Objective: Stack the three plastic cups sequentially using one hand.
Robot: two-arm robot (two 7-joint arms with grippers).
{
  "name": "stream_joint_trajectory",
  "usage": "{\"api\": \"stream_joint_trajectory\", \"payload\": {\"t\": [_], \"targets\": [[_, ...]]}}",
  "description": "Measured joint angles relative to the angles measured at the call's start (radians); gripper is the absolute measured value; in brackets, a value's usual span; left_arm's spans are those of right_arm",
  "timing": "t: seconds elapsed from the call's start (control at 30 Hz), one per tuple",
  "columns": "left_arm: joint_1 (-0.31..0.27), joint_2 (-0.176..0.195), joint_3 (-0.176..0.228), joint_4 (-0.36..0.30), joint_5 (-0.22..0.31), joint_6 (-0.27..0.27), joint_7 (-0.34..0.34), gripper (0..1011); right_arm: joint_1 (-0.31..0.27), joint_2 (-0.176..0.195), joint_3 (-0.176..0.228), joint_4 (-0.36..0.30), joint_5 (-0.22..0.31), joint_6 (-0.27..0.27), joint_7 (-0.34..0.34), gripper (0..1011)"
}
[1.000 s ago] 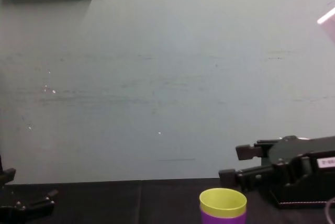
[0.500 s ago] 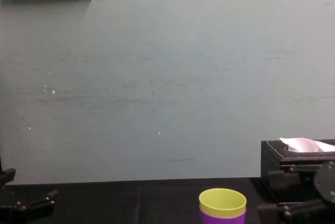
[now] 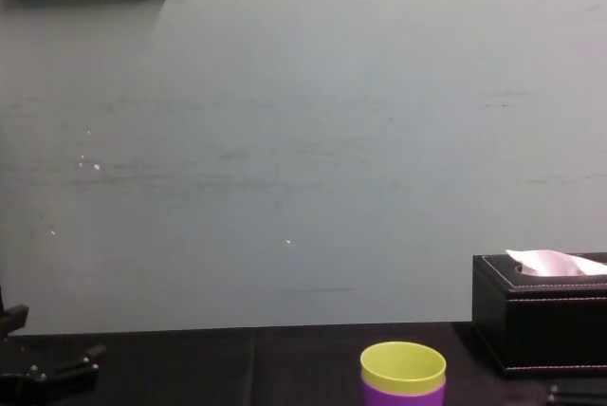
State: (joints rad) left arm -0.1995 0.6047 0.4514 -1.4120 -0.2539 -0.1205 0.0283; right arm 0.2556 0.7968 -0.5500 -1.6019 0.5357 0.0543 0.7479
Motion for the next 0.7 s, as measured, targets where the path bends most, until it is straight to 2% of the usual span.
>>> {"api": "stream_joint_trajectory", "payload": {"t": [0.33,0.7], "targets": [[0.000,0.000,0.000,0.000,0.000,0.000,0.000,1011,0.000,-0.020,-0.033,0.013,-0.050,-0.003,0.010,1003],[0.000,0.000,0.000,0.000,0.000,0.000,0.000,1012,0.032,-0.069,-0.068,0.052,-0.088,0.019,0.021,1003]]}}
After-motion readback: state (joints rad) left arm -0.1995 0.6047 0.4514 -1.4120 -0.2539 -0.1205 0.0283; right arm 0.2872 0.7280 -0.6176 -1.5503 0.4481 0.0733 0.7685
